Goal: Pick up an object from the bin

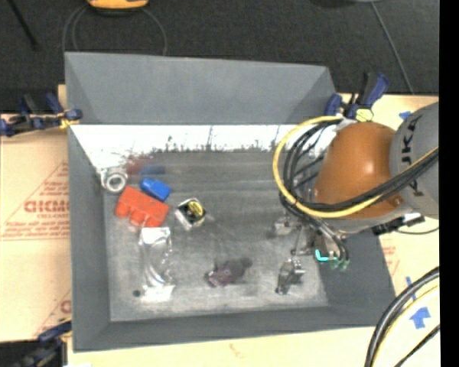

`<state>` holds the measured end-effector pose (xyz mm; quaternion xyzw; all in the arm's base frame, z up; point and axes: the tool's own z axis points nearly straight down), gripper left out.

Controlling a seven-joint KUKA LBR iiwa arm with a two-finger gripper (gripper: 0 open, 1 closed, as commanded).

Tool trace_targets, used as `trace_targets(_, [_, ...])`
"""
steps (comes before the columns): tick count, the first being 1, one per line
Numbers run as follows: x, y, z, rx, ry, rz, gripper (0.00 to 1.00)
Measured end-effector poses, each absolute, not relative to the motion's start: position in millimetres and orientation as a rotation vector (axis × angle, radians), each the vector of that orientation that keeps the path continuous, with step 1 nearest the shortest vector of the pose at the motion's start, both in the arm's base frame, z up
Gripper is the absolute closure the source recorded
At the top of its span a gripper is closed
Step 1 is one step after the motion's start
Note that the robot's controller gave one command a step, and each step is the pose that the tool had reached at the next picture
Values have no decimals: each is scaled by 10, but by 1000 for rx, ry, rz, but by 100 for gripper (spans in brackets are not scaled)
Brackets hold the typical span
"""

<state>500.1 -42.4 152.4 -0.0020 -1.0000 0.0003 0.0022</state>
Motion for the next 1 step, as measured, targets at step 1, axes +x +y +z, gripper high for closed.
trace_targets(1, [4871, 11, 760, 177, -3142, 0, 0])
